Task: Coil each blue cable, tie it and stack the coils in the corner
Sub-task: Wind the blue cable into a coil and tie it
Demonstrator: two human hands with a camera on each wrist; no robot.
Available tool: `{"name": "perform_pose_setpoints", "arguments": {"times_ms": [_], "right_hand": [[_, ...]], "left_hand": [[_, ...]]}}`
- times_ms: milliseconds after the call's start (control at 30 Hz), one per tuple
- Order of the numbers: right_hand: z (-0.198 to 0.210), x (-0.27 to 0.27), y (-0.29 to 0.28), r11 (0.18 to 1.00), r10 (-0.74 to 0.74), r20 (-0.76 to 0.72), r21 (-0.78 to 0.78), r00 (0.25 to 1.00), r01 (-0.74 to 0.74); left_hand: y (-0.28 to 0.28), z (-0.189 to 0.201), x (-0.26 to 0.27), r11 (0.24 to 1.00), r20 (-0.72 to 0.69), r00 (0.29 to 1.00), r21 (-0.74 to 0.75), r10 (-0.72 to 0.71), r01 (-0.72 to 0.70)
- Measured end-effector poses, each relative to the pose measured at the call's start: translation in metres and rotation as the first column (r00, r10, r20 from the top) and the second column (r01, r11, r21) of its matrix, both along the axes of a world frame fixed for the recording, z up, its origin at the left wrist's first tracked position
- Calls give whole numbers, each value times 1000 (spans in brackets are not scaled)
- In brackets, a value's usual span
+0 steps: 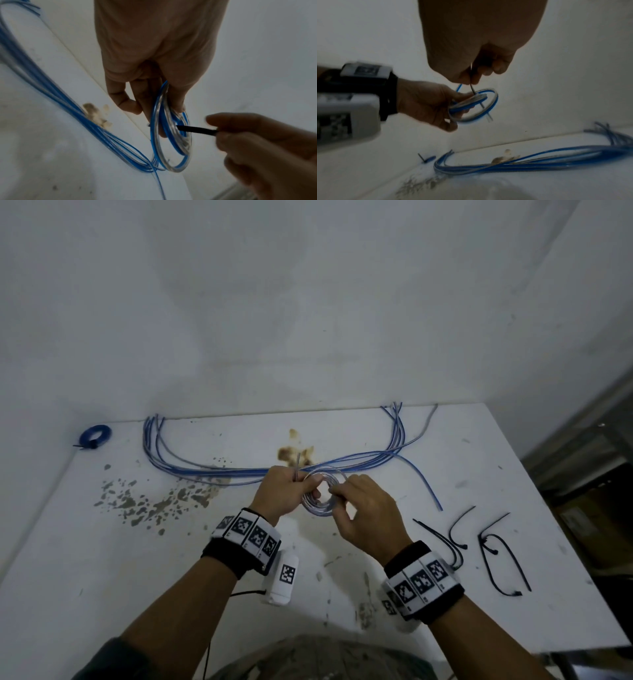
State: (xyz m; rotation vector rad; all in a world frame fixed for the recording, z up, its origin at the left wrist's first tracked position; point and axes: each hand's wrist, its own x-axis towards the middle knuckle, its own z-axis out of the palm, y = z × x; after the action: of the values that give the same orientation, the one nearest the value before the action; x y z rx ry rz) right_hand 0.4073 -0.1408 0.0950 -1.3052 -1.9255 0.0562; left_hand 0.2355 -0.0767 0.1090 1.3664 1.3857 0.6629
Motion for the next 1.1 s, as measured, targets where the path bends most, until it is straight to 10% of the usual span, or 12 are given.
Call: {"name": "perform_pose_setpoints", "arguments": {"times_ms": [100, 300, 1100], "right_hand": [[21, 5, 6, 987, -77, -266, -154, 961, 36], [46, 10, 42, 813, 166, -182, -531, 969, -239], [38, 46, 23, 736, -168, -610, -601, 775, -313]], "left_hand": [[-4, 4, 1, 967, -191, 957, 86, -219, 238], [-8, 14, 13, 880, -288, 863, 114, -415, 461], [-13, 27, 6, 930, 43, 972, 306, -229, 206]]}}
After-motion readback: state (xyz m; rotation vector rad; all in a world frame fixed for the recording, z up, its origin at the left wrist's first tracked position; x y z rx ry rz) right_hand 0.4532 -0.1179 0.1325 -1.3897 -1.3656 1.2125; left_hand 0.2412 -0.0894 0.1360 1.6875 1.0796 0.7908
